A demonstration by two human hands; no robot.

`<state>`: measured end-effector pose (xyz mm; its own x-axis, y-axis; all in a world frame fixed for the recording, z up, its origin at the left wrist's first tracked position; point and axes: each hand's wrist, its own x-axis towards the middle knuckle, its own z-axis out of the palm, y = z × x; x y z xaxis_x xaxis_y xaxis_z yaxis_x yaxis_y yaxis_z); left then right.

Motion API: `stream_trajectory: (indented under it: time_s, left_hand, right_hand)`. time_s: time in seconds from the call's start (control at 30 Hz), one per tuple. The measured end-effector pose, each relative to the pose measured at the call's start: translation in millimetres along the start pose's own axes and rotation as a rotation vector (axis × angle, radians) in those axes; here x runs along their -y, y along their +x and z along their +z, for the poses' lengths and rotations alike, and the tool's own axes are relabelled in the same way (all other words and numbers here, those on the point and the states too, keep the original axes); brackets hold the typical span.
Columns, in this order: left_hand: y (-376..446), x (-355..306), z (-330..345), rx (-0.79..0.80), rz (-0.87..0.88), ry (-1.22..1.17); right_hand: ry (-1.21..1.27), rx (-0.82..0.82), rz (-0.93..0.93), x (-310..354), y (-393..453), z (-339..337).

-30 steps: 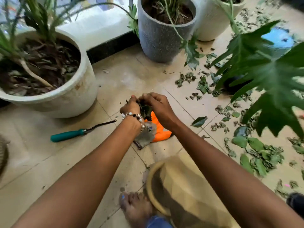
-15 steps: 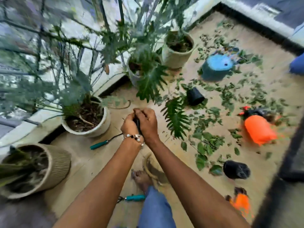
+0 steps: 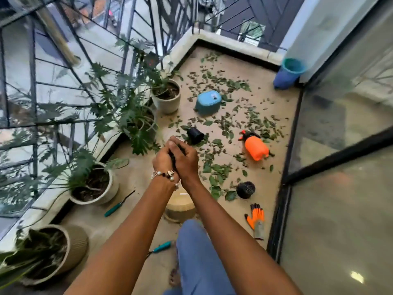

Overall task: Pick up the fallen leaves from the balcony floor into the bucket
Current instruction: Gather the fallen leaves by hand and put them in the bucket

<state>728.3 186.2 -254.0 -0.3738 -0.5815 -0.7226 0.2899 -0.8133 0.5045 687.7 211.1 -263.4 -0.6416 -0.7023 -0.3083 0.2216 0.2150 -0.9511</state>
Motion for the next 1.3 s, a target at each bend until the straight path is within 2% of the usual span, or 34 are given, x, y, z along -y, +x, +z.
stream_trajectory:
  time_s: [0.03,0.13,0.3,0.47,0.63,0.73,0.83,0.9,1.0,1.07,1.23,1.3]
  left_hand:
    - [7,4,10,-0.071,0.082,-0.067]
    - [5,17,57,-0.083,0.069,-0.059]
    - [17,30,128,0.085,0.012,0.004]
    - [54,45,223,0.154,0.024,0.103]
    - [107,66,342,0.089,0.043,0.092]
    - [122,67,417,0.053,0.030,0.053]
    - [164,66,476,0.019,0.031,0.061]
    - [182,59,506,-0.006,0.007,0.058]
    - [215,43,548,0.103,-0.060,0.030]
    - [250,34,573,0.084,-0.031,0.045]
    - [361,5,653,0.051,-0.038,0.198]
    - [412,-10,689,0.043,-0.050,0.274]
  right_hand:
    - [-0.003,-0.018,-0.021,5,3,-12]
    - [0.038,-0.108,-0.035,14,14,-50]
    - [0.061,-0.255,-0.116,44,50,-101]
    - [0.123,-0.342,-0.116,69,124,-164]
    - [0.129,-0.316,-0.055,100,221,-249]
    - [0.175,-0.379,-0.089,143,263,-295]
    - [0.258,-0.468,-0.097,178,307,-327]
    - [0.247,-0.439,-0.098,186,348,-343]
    - [0.168,-0.411,-0.096,196,412,-357]
    - [0.149,-0.426,-0.093,202,453,-363]
    - [0.171,-0.443,-0.097,213,589,-378]
    - [0.152,-0.403,-0.058,225,648,-383]
